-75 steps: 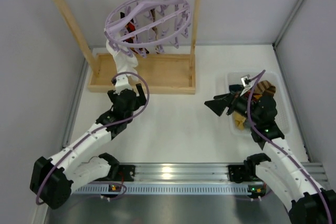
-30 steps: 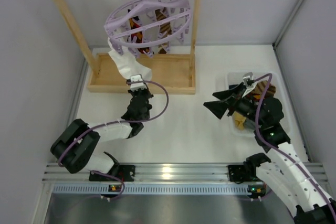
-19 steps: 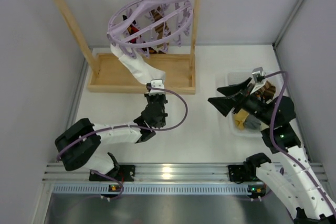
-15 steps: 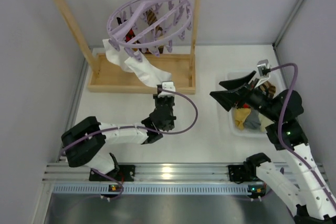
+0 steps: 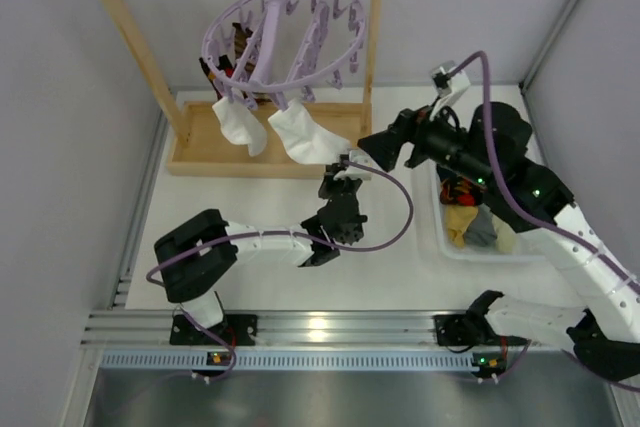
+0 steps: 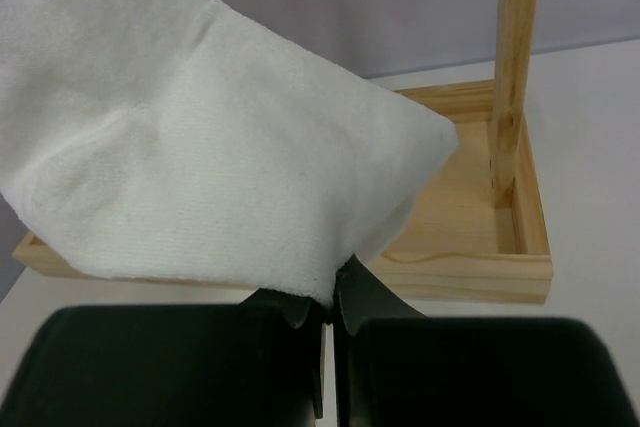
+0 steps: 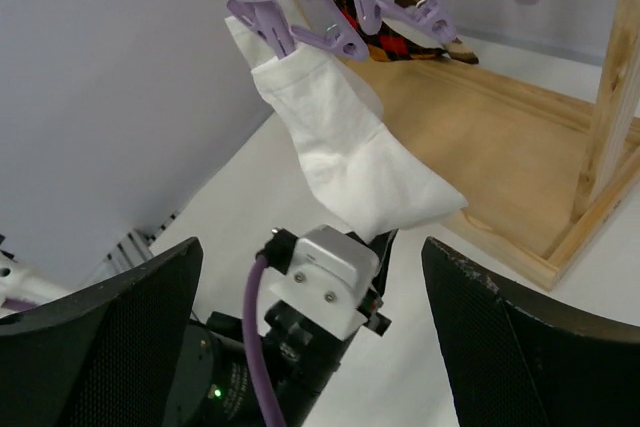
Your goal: Remove the socks clipped to the hanger
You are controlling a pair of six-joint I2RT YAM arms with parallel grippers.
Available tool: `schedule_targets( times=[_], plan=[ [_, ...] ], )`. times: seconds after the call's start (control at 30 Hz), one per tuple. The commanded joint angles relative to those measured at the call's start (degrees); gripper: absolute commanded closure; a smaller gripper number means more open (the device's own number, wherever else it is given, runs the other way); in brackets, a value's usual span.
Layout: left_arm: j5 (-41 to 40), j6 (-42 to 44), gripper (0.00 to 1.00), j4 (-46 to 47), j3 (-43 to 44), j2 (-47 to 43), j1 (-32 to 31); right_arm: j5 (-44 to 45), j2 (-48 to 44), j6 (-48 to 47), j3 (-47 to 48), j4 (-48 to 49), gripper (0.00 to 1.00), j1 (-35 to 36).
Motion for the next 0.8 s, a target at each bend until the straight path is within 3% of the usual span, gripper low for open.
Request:
schedule_targets(
  times=[0.0,0.23,0.6,0.77],
  plan=[
    [0.9,3.4,1.0,0.8,4.5,2.9,-0.2,17.9,5.9,-5.3,8.0,-8.3,0.14,7.9],
    [2.4,9.5,1.0,0.8,12.4,11.8,-1.3,43.1,20.1,-9.3,20.3,-12.4,0.14,23.1],
    [3.0,16.4,1.0,0.8,19.8,16.1,-3.9,60.6,38.1,-18.8,40.1,-15.6,0.22,28.5],
    [3.2,17.2,1.0,0.8,20.8,16.1,-4.5,65.0,43.6,-26.3,44.2,-13.8,0.25,28.6]
  ],
)
